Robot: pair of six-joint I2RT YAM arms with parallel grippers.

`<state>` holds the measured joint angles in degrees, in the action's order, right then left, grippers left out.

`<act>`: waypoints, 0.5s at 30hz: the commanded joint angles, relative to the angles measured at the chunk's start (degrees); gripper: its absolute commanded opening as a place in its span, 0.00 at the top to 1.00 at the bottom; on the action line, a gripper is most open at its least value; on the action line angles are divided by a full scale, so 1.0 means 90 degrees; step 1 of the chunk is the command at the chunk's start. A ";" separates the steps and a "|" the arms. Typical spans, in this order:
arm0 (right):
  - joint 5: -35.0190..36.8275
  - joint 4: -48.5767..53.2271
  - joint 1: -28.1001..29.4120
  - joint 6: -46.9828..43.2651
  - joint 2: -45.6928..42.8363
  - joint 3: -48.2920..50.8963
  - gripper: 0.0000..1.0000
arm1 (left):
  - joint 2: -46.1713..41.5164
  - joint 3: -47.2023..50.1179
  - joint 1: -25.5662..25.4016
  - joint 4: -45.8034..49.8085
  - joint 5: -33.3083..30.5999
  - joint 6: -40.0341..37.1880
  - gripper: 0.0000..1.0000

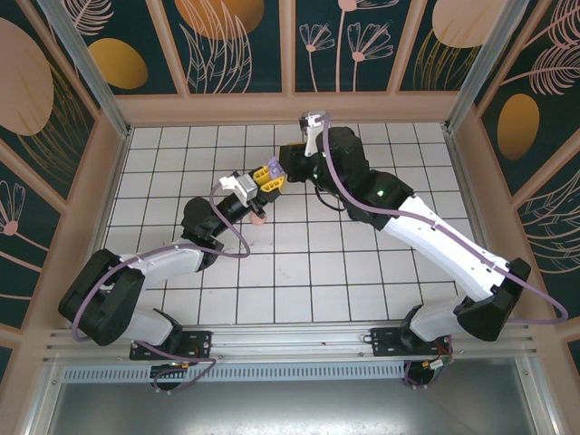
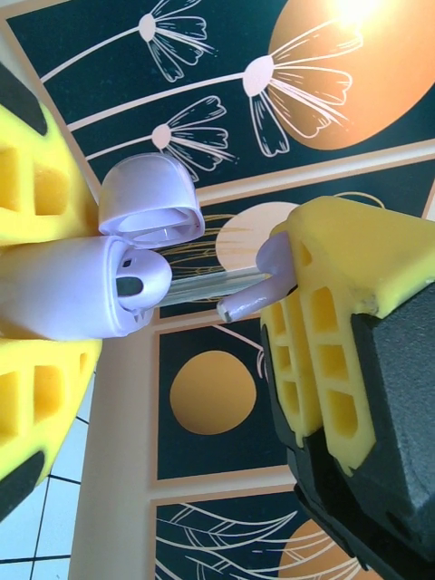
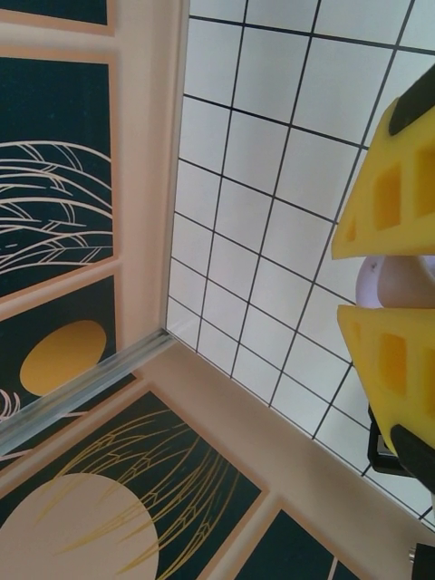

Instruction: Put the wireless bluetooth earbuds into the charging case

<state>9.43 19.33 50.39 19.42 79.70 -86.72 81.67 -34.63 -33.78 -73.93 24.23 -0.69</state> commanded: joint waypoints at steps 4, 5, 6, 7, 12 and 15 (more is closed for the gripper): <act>0.0008 -0.0321 0.0085 0.0010 0.0037 0.0183 0.83 | -0.0059 -0.0253 -0.0025 -0.0408 0.0101 0.0190 1.00; 0.0007 -0.0336 0.0092 0.0019 0.0034 0.0200 0.83 | -0.0061 -0.0263 -0.0026 -0.0415 0.0092 0.0197 1.00; 0.0021 -0.0341 0.0093 0.0020 0.0039 0.0235 0.83 | -0.0070 -0.0264 -0.0026 -0.0417 0.0100 0.0208 1.00; 0.0031 -0.0351 0.0094 0.0020 0.0037 0.0240 0.83 | -0.0070 -0.0263 -0.0026 -0.0418 0.0101 0.0212 1.00; 0.0094 -0.0418 0.0096 0.0001 0.0038 0.0325 0.84 | -0.0100 -0.0273 -0.0025 -0.0428 0.0133 0.0244 1.00; 0.0122 -0.0441 0.0094 -0.0008 0.0060 0.0346 0.84 | -0.0116 -0.0273 -0.0026 -0.0427 0.0140 0.0265 1.00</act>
<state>9.58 17.19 50.74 19.44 79.72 -84.47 81.67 -35.46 -33.78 -74.63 24.77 0.51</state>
